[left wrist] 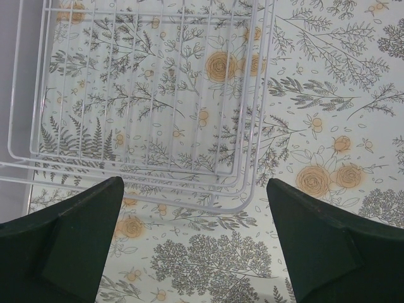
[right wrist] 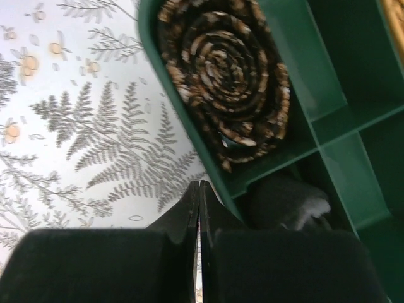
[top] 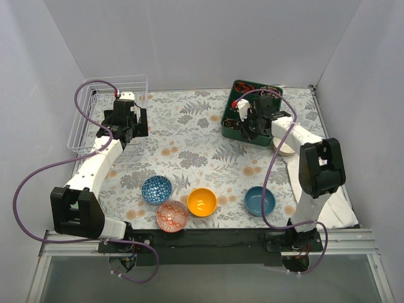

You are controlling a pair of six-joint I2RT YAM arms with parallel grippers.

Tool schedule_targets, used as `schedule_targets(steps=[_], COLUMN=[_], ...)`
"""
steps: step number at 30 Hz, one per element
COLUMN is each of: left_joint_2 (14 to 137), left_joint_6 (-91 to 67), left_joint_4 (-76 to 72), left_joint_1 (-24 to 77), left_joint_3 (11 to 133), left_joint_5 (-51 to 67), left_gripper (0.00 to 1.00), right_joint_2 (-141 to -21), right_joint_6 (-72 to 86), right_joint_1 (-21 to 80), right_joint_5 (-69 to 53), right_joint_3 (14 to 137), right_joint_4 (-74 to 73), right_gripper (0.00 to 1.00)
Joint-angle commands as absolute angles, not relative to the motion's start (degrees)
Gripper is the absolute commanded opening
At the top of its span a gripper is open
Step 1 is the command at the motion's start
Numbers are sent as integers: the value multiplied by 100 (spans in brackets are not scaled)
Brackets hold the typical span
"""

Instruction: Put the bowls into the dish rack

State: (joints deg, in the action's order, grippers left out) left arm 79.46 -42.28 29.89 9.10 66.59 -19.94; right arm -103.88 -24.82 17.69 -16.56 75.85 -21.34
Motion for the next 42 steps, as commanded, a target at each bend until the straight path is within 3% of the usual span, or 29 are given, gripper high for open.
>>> schedule_targets(steps=[1,16,23,26,29,35,42], left_joint_2=[7928,7928,7805,7752,7717,7594,7611], left_joint_6=[-4192,-4254,-4245,-4263,-4271,-4114,-4096], left_joint_4=[2883,2883,2971,2979,2979,2927,2944], left_joint_1=[879,879,879,879,879,879,879], left_joint_3=[6882,6785,6724,6653,6566,6556,6592], left_joint_5=[-2066,-1995,-1890,-1863,-1837,-2003,-1942], left_gripper=[98,98,98,98,98,98,98], right_joint_2=[-10300,-10213,-9722,-9519,-9799,-11885,-12822], right_joint_6=[-2532,-2566,-2752,-1911,-1478,-335,-518], right_joint_1=[1495,967,1221,1564,1985,2512,2619], right_joint_5=[-1204,-510,-2510,-2532,-2103,-1057,245], right_joint_3=[7611,7515,8042,8077,8435,10295,10872], right_joint_4=[-2144,-2074,-2628,-1954,-1188,-1031,-545], right_gripper=[1,1,1,1,1,1,1])
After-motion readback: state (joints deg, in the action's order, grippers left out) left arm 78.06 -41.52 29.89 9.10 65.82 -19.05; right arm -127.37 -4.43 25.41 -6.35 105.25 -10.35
